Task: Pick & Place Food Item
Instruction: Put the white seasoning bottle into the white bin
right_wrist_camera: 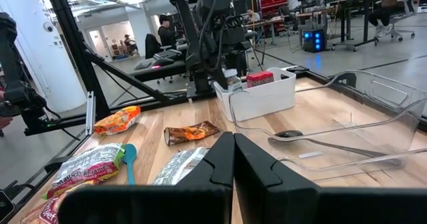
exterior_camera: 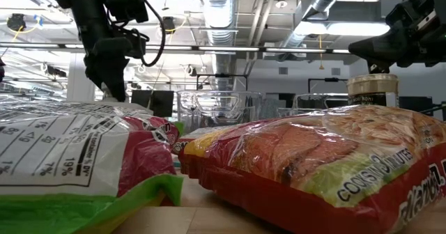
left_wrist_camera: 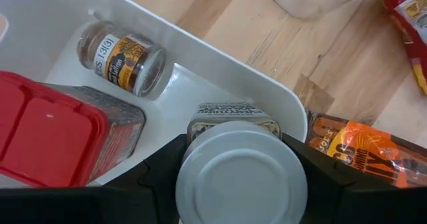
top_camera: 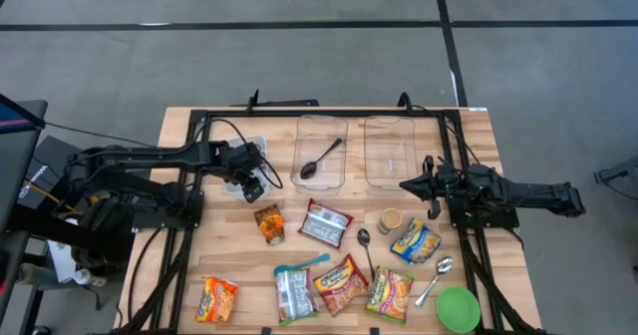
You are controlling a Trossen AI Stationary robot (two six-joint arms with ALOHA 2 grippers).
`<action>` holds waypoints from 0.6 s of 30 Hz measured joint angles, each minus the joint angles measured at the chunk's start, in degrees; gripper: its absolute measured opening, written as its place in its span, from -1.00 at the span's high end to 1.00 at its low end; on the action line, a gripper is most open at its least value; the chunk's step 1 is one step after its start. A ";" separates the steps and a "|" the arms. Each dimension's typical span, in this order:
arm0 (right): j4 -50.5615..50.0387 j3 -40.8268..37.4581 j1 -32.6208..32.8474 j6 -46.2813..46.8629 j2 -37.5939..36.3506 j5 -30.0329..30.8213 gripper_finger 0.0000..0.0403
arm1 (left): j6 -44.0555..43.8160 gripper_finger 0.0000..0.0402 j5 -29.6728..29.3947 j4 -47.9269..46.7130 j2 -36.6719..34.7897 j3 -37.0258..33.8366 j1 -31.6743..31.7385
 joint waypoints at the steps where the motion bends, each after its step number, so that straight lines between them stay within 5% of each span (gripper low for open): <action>1: -0.06 0.00 0.00 -0.01 0.01 0.00 1.00 | 0.02 0.02 0.06 0.10 0.16 0.00 0.00; 18: -0.20 0.01 0.00 -0.01 0.00 -0.06 1.00 | 0.05 -0.06 0.59 0.11 0.55 0.02 0.00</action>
